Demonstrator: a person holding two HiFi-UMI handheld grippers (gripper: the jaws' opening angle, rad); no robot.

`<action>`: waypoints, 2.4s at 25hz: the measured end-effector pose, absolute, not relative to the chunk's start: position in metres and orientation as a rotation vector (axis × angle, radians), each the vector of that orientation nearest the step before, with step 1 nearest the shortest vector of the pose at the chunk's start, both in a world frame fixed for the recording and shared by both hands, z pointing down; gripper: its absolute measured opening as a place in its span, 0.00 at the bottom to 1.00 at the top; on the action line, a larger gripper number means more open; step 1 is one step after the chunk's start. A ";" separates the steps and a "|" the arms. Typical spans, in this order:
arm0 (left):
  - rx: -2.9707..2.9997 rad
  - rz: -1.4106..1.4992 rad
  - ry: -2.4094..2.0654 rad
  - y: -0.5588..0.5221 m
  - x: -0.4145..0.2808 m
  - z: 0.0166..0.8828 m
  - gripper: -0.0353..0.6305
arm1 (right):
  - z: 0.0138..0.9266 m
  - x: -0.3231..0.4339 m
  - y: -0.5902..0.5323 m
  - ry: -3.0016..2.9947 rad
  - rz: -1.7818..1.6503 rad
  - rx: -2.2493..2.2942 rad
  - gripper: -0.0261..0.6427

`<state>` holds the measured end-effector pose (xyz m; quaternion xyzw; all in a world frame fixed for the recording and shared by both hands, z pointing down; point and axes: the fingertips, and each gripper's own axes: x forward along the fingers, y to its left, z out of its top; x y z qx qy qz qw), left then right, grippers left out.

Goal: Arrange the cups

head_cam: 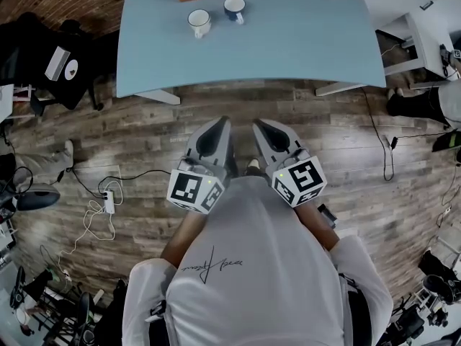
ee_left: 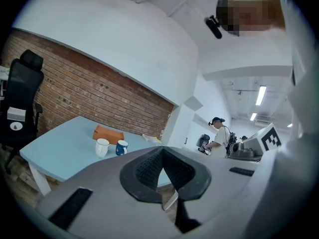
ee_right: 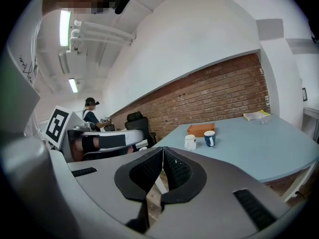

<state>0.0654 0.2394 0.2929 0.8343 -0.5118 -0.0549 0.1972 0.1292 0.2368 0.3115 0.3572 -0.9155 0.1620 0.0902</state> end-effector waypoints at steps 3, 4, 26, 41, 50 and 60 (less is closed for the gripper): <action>2.354 -0.155 -1.423 0.223 0.054 0.289 0.06 | 0.312 0.119 0.221 -2.711 0.478 1.068 0.07; 2.360 -0.158 -1.423 0.219 0.050 0.289 0.06 | 0.312 0.115 0.217 -2.707 0.477 1.069 0.07; 2.453 -0.265 -1.375 0.170 -0.011 0.270 0.06 | 0.296 0.047 0.166 -2.737 0.374 1.088 0.07; 2.411 -0.211 -1.362 0.125 -0.014 0.279 0.06 | 0.301 0.042 0.119 -2.740 0.437 1.088 0.07; 2.401 -0.175 -1.380 0.078 -0.009 0.289 0.07 | 0.308 0.041 0.075 -2.741 0.463 1.048 0.07; 2.417 -0.090 -1.548 0.035 -0.015 0.320 0.07 | 0.314 0.037 0.025 -2.785 0.451 0.927 0.07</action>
